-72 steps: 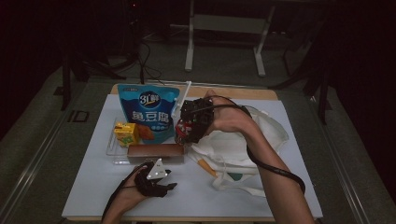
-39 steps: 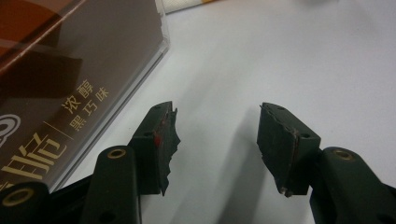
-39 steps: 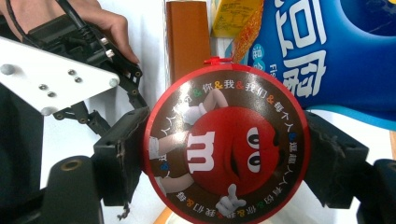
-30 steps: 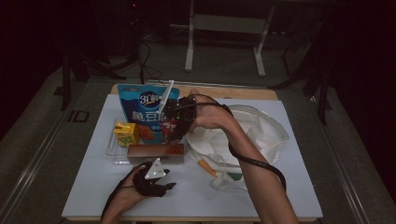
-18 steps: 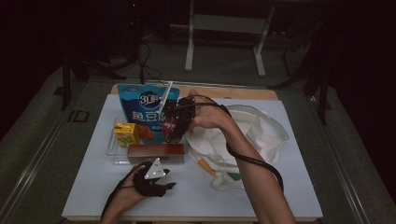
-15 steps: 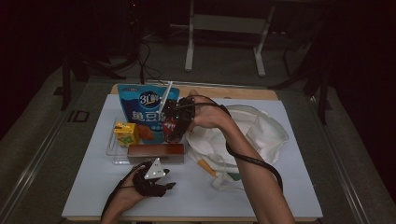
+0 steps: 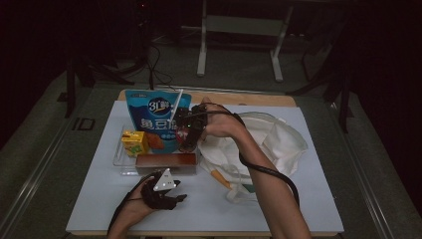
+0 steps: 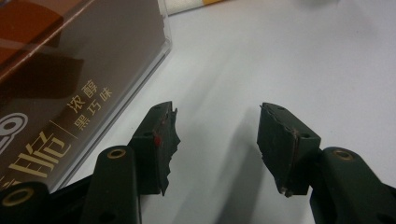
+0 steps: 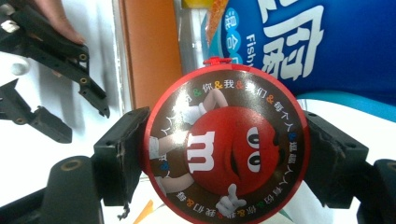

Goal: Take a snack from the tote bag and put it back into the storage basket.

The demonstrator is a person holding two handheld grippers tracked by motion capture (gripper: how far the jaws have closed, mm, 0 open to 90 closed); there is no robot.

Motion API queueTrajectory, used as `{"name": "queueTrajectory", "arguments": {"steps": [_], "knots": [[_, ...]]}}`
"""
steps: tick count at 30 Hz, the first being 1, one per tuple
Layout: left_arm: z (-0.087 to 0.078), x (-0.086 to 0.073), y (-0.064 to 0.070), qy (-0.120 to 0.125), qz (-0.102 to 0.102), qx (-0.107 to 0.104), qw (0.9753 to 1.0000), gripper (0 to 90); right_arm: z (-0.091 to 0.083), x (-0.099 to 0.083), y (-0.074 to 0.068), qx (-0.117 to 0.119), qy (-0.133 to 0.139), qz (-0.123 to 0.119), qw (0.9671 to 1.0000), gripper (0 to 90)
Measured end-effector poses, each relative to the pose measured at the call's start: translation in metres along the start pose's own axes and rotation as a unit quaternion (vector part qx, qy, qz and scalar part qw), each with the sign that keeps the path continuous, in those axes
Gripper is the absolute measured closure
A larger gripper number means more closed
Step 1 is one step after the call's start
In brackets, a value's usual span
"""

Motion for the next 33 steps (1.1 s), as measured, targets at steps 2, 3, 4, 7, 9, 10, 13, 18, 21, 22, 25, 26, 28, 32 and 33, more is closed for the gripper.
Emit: {"name": "queueTrajectory", "arguments": {"steps": [2, 3, 4, 7, 9, 10, 13, 18, 21, 22, 25, 26, 28, 32, 33], "knots": [[0.0, 0.0, 0.0, 0.0, 0.001, 0.001, 1.0, 46.1, 0.002, 0.0, 0.002, -0.002, 0.0, 0.002, 1.0, 24.1], [-0.001, 0.0, 0.0, 0.0, 0.0, 0.001, 1.0, 46.1, 0.002, 0.0, 0.002, -0.002, -0.002, 0.003, 1.0, 24.1], [-0.001, 0.0, 0.0, 0.0, 0.0, 0.001, 1.0, 46.0, 0.003, 0.0, 0.002, -0.002, -0.003, 0.004, 1.0, 24.1], [-0.001, -0.001, -0.001, -0.001, 0.001, 0.001, 1.0, 46.1, 0.005, 0.0, 0.003, -0.005, -0.005, 0.001, 1.0, 24.1], [-0.001, 0.0, -0.001, 0.0, 0.0, 0.0, 1.0, 46.0, 0.009, 0.0, 0.003, -0.005, -0.009, -0.001, 0.9999, 24.1], [-0.001, 0.0, -0.001, 0.0, 0.0, 0.0, 1.0, 46.0, 0.009, 0.0, 0.003, -0.005, -0.009, -0.001, 0.9999, 24.1], [-0.001, -0.001, -0.001, 0.0, 0.0, 0.0, 1.0, 46.0, 0.012, -0.001, 0.005, -0.009, -0.011, -0.001, 0.9999, 24.1], [0.0, -0.001, 0.0, -0.001, -0.001, -0.001, 1.0, 46.0, 0.015, -0.003, 0.007, -0.013, -0.01, 0.001, 0.9999, 24.1], [0.0, -0.001, 0.0, -0.001, -0.001, 0.0, 1.0, 46.0, 0.017, -0.003, 0.008, -0.016, -0.008, 0.001, 0.9998, 24.2], [0.0, -0.001, 0.0, -0.001, -0.001, -0.001, 1.0, 46.0, 0.017, -0.003, 0.008, -0.018, -0.006, 0.003, 0.9998, 24.1], [0.0, -0.001, 0.0, -0.001, -0.001, -0.001, 1.0, 45.9, 0.018, -0.003, 0.009, -0.021, -0.005, 0.007, 0.9997, 24.1], [0.0, -0.001, 0.0, -0.001, -0.001, -0.001, 1.0, 45.9, 0.019, -0.002, 0.01, -0.021, -0.003, 0.006, 0.9998, 24.1], [0.0, -0.001, 0.0, -0.001, -0.001, -0.001, 1.0, 45.5, 0.02, -0.002, 0.01, -0.023, -0.005, 0.009, 0.9997, 24.1], [0.0, -0.001, 0.0, -0.002, 0.0, -0.002, 1.0, 45.5, 0.022, -0.002, 0.012, -0.028, -0.002, 0.014, 0.9995, 24.1], [0.0, -0.001, 0.0, -0.002, 0.0, -0.002, 1.0, 45.5, 0.022, -0.002, 0.012, -0.024, -0.003, 0.016, 0.9996, 24.1]]}}
Point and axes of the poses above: each handheld gripper's, and its own axes: z roughly forward along the jaws, x roughly out of its top, y roughly to its right, the point moved 8 cm from there along z, roughly forward along the jaws, and after that the axes turned 9 degrees about -z, right-handed, at the moved point
